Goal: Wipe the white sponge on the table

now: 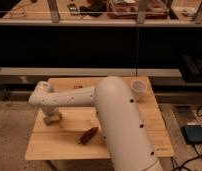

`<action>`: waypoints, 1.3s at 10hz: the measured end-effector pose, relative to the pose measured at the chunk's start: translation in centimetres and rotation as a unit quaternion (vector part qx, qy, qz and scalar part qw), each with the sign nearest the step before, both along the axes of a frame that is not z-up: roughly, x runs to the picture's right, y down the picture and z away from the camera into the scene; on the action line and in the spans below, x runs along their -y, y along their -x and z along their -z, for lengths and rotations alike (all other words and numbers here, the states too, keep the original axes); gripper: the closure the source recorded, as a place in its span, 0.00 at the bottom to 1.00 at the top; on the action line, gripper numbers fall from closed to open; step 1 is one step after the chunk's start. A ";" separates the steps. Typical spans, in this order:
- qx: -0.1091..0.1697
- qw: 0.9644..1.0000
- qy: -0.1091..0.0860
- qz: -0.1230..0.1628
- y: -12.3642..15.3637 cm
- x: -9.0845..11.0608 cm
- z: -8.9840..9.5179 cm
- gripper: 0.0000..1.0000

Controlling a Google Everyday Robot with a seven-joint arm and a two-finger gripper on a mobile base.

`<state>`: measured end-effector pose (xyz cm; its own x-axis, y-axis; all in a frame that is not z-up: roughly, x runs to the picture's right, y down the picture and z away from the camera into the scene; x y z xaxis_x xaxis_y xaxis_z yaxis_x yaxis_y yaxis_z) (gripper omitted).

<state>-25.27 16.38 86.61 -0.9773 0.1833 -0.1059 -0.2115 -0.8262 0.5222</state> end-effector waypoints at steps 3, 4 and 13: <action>-0.038 0.999 0.027 -0.003 -4.4 -3.8 3.1 1.00; -0.052 0.998 0.036 -0.012 -5.7 -4.8 3.8 1.00; -0.174 0.974 0.034 -0.144 -18.5 0.3 -2.1 1.00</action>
<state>-6.82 16.13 88.72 -0.9662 -0.0997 0.2379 0.2230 -0.7863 0.5762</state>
